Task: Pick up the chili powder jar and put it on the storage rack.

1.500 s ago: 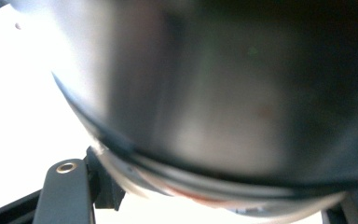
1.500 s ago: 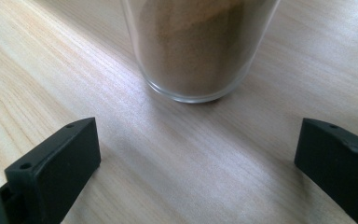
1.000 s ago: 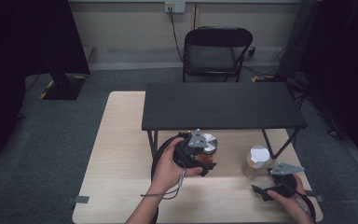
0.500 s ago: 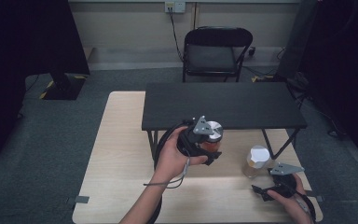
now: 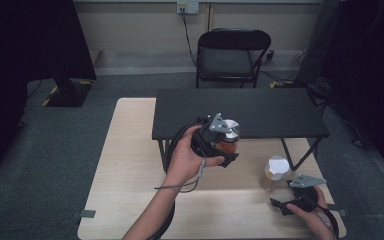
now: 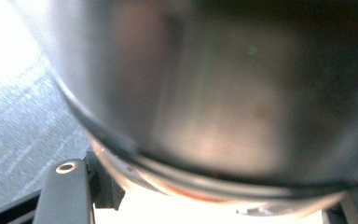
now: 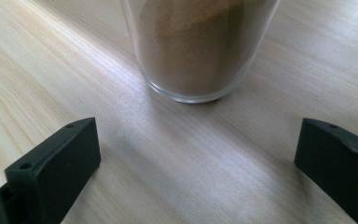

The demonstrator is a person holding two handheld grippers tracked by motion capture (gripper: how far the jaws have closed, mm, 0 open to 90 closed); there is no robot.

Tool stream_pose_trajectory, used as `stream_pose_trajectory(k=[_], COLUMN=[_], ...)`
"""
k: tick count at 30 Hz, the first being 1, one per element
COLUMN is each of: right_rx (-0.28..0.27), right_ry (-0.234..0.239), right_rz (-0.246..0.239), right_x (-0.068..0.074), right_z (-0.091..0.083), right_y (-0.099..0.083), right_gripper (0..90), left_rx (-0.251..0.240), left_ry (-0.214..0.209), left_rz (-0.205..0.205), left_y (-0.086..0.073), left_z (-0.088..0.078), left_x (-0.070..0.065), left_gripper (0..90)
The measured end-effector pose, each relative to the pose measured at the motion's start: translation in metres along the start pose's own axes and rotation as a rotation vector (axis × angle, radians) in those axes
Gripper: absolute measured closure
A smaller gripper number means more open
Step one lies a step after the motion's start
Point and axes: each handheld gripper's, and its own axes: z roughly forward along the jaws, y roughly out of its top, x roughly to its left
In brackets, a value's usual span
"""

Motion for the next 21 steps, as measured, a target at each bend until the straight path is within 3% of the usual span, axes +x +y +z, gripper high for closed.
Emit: stream_pose_trajectory(k=[21], right_rx=[0.000], right_ry=[0.000], right_rz=[-0.001], right_x=[0.000], right_z=[0.000], right_y=[0.000], right_gripper=[0.0], left_rx=[0.005], left_ry=[0.044], left_rz=[-0.013], left_y=[0.037], left_z=[-0.005], left_x=[0.006], left_gripper=[30.8])
